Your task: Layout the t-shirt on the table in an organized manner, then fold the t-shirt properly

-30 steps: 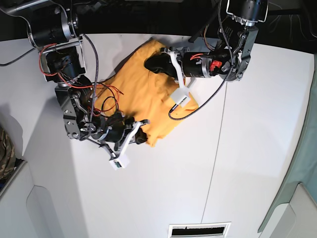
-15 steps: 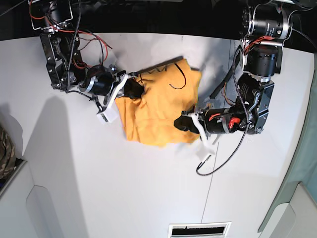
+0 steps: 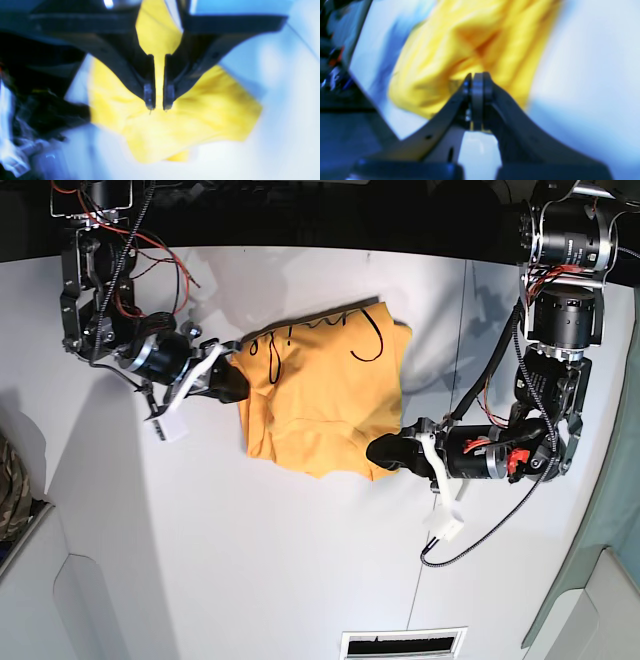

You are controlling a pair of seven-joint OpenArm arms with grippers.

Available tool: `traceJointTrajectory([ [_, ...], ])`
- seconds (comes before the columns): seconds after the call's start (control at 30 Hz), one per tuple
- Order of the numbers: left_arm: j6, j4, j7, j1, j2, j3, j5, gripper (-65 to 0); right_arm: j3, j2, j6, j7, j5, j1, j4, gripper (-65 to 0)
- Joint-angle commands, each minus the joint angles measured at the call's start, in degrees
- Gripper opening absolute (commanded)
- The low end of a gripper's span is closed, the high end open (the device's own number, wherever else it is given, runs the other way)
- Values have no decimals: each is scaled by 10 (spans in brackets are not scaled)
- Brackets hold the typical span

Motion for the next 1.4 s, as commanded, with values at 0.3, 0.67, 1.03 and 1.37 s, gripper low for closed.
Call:
traceJointTrajectory([
  [0.3,-3,49,-8,105,-39,-6,-31,-585,-15,1,4,5,8,3,1,-650],
  [0.67,-3,50,-8,187,-47,-35,-28,-585,-99,-3,4,0,21,-55,2,-650],
  [1.03,-3,88,13,264,-47,-124,-60,-585,1,16,4,-24,39,-113,72,-650],
  [1.37,-3,214,11,442,-53,-174,-66,-585,27,84,4,-31,55,-232,98,-650],
])
